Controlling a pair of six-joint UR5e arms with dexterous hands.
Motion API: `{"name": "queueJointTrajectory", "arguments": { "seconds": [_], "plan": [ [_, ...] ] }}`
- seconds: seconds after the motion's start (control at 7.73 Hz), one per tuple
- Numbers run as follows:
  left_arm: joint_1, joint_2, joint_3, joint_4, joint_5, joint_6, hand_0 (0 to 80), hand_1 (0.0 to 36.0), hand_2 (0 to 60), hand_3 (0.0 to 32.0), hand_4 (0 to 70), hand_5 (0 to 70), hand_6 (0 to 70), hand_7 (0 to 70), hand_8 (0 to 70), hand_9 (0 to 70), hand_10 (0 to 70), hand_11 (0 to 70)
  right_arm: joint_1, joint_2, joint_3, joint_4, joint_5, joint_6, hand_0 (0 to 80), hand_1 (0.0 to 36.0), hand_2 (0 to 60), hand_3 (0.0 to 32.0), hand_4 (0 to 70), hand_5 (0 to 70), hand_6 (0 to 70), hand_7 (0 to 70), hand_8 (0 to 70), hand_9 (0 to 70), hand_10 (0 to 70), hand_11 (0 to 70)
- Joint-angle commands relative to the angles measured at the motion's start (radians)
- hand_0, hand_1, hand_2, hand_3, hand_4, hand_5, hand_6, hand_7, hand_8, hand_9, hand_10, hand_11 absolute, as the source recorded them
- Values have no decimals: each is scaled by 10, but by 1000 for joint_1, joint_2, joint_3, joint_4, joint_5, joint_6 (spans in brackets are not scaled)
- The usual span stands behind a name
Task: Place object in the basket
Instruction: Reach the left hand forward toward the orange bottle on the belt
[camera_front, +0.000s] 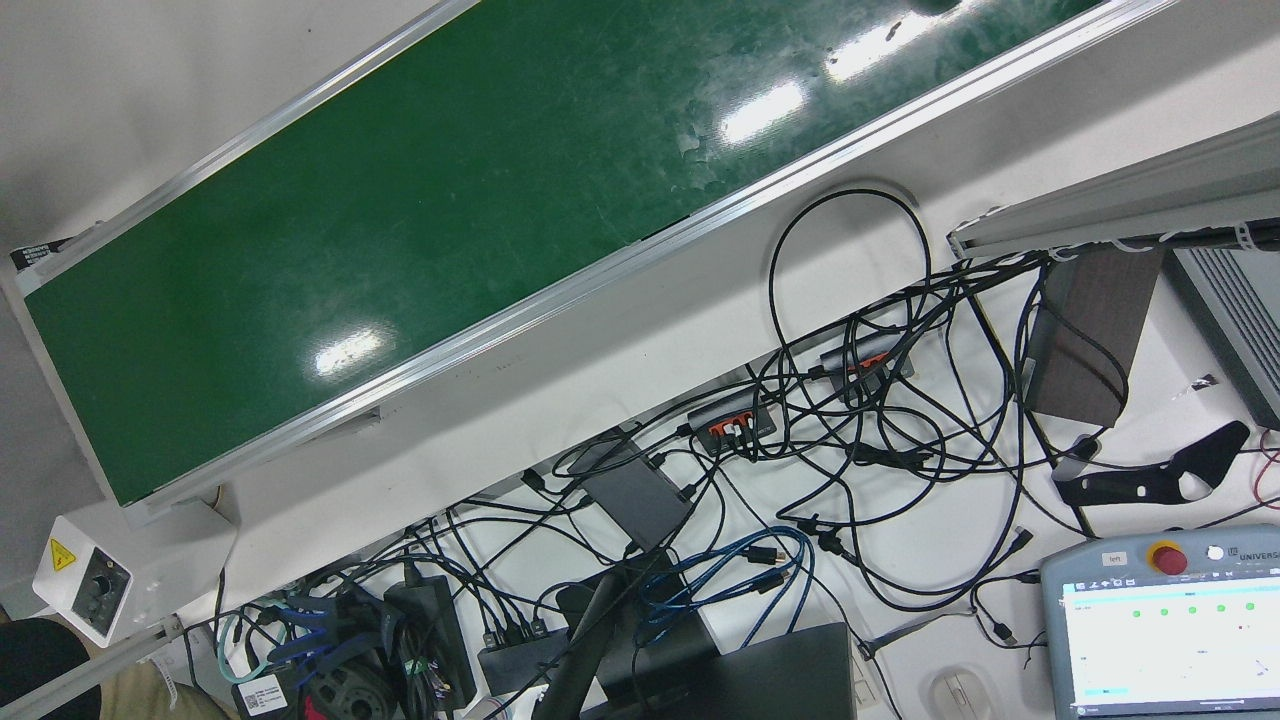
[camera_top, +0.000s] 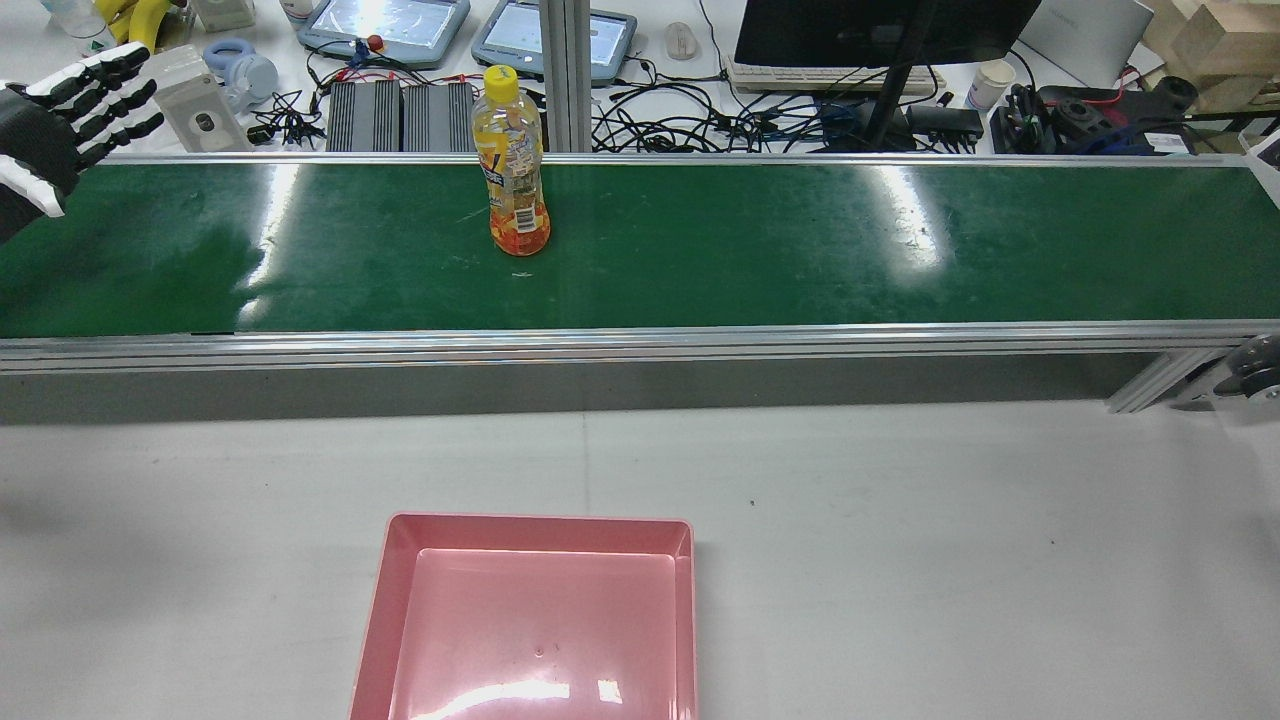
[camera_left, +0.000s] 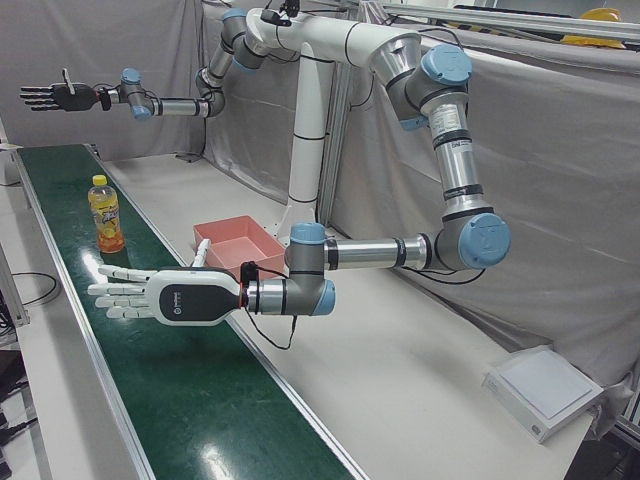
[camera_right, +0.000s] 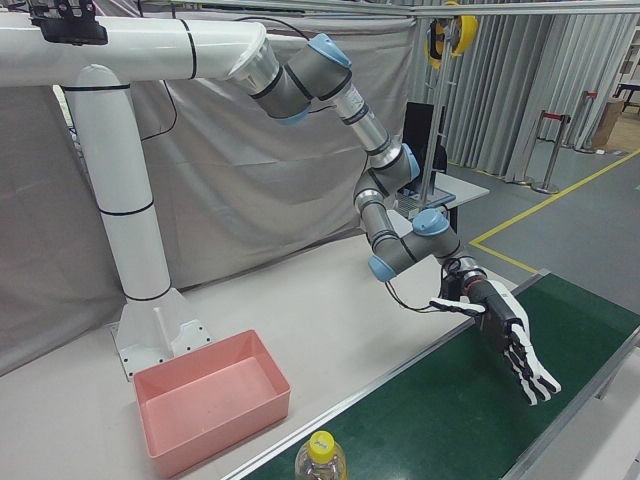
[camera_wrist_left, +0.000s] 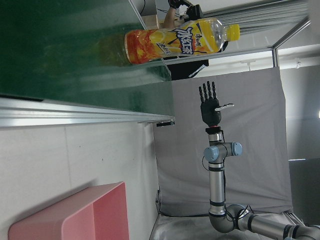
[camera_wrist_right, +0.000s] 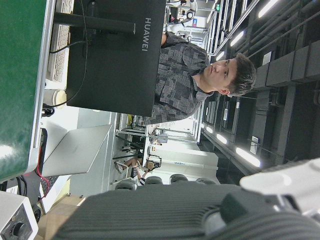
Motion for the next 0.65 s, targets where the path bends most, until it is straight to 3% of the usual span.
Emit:
{"name": "queueJointTrajectory", "arguments": {
  "seconds": [0.0, 0.52],
  "plan": [
    [32, -94, 2, 88, 0, 28, 556, 3, 0, 40, 101, 99, 0, 0, 28, 35, 44, 75, 0, 0, 2, 0, 0, 0, 0, 0, 0, 0, 0, 0, 0, 0, 0, 0, 0, 0],
    [126, -131, 2, 109, -71, 30, 547, 0, 0, 36, 105, 104, 0, 0, 29, 37, 46, 79, 0, 0, 2, 0, 0, 0, 0, 0, 0, 0, 0, 0, 0, 0, 0, 0, 0, 0]
  ]
}}
